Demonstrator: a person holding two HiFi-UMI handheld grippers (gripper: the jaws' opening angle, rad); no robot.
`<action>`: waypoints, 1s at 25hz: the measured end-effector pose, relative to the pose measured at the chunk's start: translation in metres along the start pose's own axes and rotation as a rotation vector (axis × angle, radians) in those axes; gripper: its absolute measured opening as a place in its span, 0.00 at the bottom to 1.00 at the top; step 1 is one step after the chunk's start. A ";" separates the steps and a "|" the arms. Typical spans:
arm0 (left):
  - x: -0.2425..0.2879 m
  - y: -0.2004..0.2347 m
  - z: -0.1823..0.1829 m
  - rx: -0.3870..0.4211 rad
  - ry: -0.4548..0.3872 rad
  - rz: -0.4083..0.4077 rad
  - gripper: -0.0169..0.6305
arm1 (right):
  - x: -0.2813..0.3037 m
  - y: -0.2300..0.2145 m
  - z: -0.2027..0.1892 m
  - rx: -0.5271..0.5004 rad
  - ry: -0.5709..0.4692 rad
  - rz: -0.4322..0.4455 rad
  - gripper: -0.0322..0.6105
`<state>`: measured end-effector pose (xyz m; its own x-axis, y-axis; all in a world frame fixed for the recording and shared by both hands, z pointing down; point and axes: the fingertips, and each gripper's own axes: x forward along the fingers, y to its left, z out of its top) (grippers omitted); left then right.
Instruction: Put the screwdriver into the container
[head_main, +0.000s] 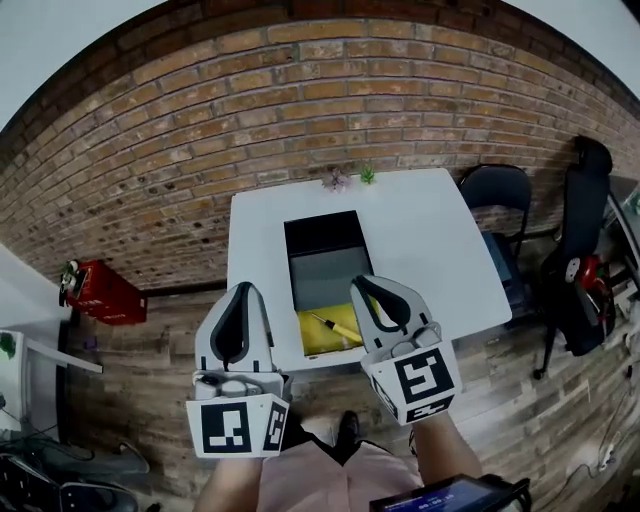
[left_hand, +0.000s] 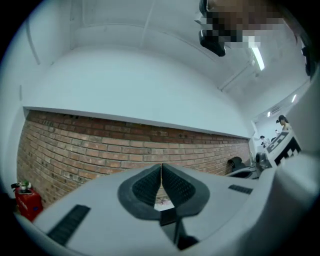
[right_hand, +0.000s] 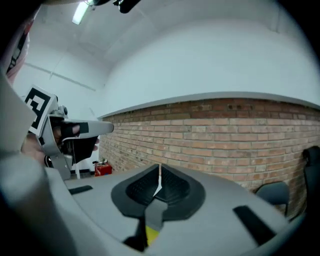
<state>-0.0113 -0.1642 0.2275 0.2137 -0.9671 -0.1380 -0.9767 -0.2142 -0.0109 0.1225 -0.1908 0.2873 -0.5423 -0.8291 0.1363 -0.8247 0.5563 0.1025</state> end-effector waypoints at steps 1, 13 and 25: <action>0.000 -0.001 0.008 0.006 -0.016 -0.003 0.05 | -0.002 -0.001 0.012 -0.013 -0.030 -0.009 0.06; -0.002 -0.011 0.029 0.034 -0.069 -0.020 0.05 | -0.019 -0.007 0.046 -0.073 -0.107 -0.063 0.05; -0.006 -0.014 0.026 0.035 -0.063 -0.020 0.05 | -0.022 -0.005 0.045 -0.071 -0.117 -0.058 0.05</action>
<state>0.0011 -0.1520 0.2030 0.2328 -0.9518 -0.1998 -0.9725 -0.2276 -0.0491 0.1312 -0.1783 0.2393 -0.5127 -0.8585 0.0127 -0.8438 0.5066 0.1769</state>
